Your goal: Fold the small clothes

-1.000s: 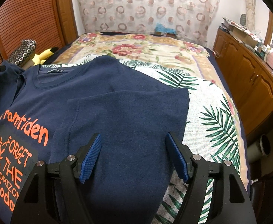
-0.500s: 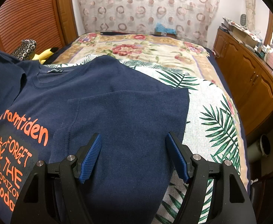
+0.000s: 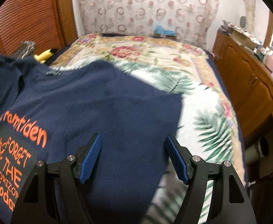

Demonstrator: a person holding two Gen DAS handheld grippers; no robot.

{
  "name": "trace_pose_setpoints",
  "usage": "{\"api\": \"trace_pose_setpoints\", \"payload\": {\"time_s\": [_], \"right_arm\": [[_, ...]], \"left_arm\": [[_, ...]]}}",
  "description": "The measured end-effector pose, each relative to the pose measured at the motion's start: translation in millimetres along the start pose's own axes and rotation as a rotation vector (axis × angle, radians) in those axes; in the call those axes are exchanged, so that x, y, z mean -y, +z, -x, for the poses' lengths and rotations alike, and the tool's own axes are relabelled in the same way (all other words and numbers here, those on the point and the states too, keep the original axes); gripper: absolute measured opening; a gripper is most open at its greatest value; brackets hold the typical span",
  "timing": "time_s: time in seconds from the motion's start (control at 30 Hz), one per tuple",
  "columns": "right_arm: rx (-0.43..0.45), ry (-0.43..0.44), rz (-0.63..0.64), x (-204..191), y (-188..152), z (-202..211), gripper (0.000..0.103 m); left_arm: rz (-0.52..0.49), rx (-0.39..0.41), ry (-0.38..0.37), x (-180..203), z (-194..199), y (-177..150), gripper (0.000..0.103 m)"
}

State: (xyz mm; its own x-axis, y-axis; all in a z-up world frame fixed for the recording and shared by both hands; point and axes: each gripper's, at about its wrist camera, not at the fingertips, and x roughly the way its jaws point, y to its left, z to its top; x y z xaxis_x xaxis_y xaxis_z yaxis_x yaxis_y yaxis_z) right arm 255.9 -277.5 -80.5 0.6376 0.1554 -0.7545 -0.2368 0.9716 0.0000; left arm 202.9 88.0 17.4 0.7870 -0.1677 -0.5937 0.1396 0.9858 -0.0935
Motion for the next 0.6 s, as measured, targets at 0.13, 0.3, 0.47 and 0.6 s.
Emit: {"api": "trace_pose_setpoints", "payload": {"time_s": [0.13, 0.3, 0.47, 0.6], "right_arm": [[0.001, -0.003, -0.037, 26.9, 14.0, -2.9, 0.072], [-0.037, 0.019, -0.073, 49.0, 21.5, -19.2, 0.067], [-0.054, 0.034, -0.082, 53.9, 25.2, -33.9, 0.061], [-0.053, 0.061, -0.071, 51.6, 27.7, -35.2, 0.049]], "left_arm": [[0.009, -0.004, -0.003, -1.4, -0.5, -4.4, 0.001], [0.013, -0.011, -0.005, -2.0, -1.7, -8.3, 0.001], [0.018, -0.018, -0.003, -4.2, -2.9, -12.1, 0.001], [0.020, -0.025, -0.003, -6.0, -4.6, -14.4, 0.001]]}}
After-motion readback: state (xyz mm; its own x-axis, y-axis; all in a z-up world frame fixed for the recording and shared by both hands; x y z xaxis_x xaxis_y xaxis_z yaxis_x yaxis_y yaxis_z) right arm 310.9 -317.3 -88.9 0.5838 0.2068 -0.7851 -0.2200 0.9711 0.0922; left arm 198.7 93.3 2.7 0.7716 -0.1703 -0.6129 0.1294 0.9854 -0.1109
